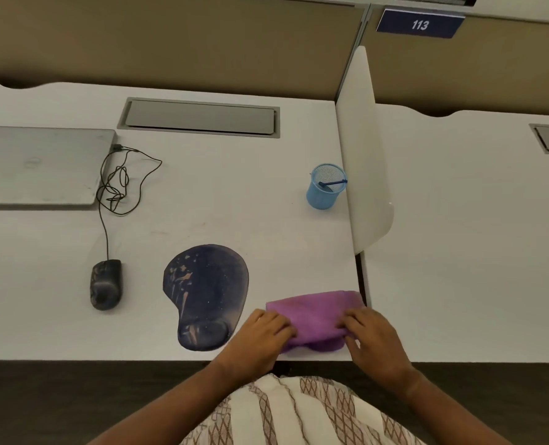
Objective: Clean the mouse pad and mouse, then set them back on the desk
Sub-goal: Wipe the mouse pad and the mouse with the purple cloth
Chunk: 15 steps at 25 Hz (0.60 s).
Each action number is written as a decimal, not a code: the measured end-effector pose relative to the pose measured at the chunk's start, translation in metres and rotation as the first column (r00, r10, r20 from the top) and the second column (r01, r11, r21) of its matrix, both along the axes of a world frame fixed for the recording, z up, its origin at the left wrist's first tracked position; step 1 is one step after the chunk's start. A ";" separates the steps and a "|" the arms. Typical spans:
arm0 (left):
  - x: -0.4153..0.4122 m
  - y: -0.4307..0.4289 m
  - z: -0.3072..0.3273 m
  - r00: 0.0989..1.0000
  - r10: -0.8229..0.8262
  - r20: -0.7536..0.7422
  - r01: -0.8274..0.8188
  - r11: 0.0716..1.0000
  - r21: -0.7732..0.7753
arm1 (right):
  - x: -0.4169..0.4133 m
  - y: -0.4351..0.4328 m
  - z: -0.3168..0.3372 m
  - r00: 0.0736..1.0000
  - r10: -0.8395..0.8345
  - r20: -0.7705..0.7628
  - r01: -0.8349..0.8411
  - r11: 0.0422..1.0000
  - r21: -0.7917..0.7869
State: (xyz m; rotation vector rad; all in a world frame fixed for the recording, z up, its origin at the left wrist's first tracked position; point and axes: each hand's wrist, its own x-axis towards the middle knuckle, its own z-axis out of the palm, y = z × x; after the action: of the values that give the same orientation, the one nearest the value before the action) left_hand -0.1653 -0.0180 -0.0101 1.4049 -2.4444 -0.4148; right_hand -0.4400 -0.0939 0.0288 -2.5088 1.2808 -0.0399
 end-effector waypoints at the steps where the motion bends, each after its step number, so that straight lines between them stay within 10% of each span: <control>1: 0.000 0.001 -0.005 0.999 -0.047 0.027 0.047 0.999 0.006 | -0.002 0.004 -0.005 1.000 0.004 -0.027 -0.004 1.000 0.020; 9: 0.013 0.006 -0.018 0.994 -0.090 0.057 0.081 0.987 0.141 | 0.010 0.007 -0.016 0.974 0.114 -0.194 -0.094 0.990 0.107; 12: 0.030 0.030 -0.005 0.974 0.204 -0.101 -0.193 0.975 0.108 | 0.029 0.008 -0.020 0.932 0.296 -0.210 -0.255 0.945 0.204; 15: 0.057 0.067 0.010 0.613 0.742 -0.271 -0.644 0.668 0.373 | 0.036 0.003 -0.026 0.913 0.354 -0.200 -0.307 0.923 0.233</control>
State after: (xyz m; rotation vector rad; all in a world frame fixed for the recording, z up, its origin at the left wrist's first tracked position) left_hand -0.1084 0.0491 0.0000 1.9966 -1.3758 -0.7247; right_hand -0.4041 -0.0907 0.0032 -2.5744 0.8647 0.4594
